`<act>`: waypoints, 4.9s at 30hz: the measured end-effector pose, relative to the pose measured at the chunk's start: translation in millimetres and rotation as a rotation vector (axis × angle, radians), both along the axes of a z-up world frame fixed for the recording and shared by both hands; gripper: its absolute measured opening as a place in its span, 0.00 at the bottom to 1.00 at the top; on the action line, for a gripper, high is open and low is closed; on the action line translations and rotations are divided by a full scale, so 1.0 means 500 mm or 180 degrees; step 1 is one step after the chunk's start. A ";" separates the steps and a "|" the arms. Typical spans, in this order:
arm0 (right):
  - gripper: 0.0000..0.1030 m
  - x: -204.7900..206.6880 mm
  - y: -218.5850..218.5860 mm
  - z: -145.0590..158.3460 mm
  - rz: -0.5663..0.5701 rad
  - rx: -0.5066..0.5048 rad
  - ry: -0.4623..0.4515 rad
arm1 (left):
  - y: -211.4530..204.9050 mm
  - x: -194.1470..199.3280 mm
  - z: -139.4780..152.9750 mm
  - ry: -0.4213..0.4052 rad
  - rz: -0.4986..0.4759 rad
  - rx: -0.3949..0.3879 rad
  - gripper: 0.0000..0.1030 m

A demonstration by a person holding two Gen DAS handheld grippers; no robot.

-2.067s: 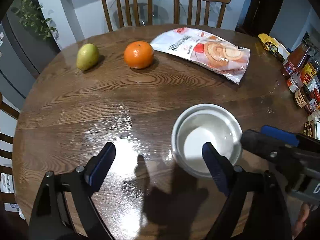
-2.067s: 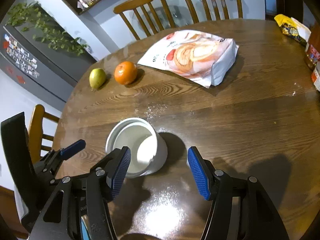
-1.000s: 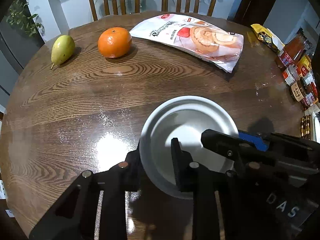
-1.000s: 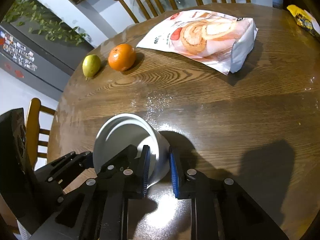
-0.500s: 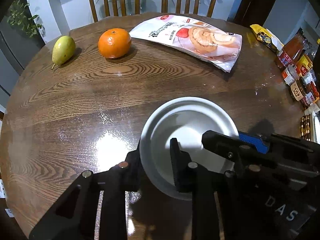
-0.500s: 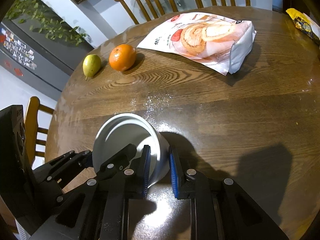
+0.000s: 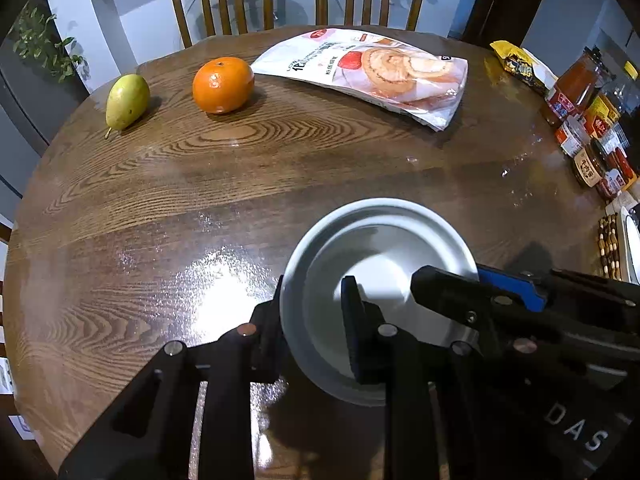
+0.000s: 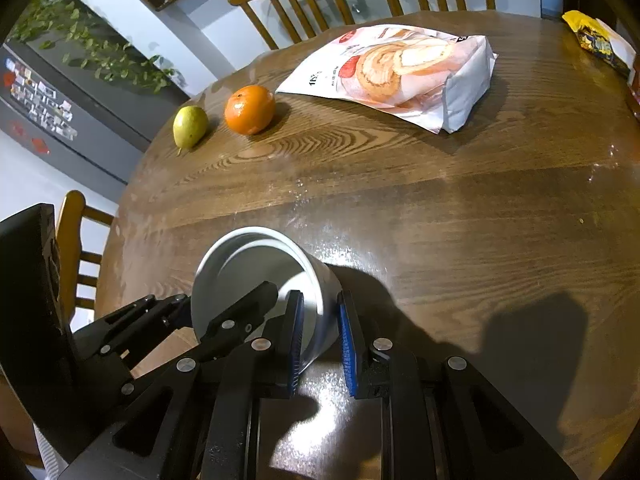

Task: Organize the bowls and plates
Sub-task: 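Lift the white ramekin and carry it toward the nested white bowls, then lower the held ramekin into the innermost nested white bowl, then open the right gripper and withdraw it from the ramekin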

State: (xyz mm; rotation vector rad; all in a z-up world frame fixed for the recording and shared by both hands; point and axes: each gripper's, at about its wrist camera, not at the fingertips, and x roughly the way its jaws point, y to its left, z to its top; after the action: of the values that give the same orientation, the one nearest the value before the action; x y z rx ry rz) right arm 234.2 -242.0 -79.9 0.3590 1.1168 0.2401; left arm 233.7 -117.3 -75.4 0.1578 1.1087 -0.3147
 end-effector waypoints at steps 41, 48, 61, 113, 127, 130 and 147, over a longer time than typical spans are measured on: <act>0.20 -0.232 -0.012 0.089 -0.0143 0.0147 -0.0368 | 0.001 -0.217 0.104 -0.0436 -0.0173 0.0050 0.22; 0.20 -0.284 -0.008 0.116 -0.0141 0.0155 -0.0477 | 0.001 -0.264 0.132 -0.0578 -0.0170 0.0065 0.22; 0.20 -0.358 0.008 0.132 -0.0056 0.0177 -0.0534 | 0.022 -0.349 0.150 -0.0656 -0.0098 0.0109 0.22; 0.20 -0.441 0.049 -0.002 0.0368 0.0070 0.0082 | 0.055 -0.443 0.016 -0.0022 0.0158 0.0257 0.22; 0.20 -0.435 0.056 0.001 0.0451 -0.0002 0.0104 | 0.059 -0.437 0.009 0.0005 0.0142 0.0258 0.22; 0.20 -0.434 0.056 0.001 0.0462 -0.0018 0.0107 | 0.059 -0.437 0.009 0.0009 0.0137 0.0257 0.22; 0.20 -0.435 0.053 0.010 0.0443 -0.0018 0.0062 | 0.062 -0.438 0.024 -0.0061 0.0142 0.0252 0.24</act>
State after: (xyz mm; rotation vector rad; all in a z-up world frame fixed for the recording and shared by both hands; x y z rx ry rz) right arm 16.8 -215.7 -75.1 0.2791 1.1629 0.3568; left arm 14.5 -86.5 -63.5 0.2055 1.1047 -0.2293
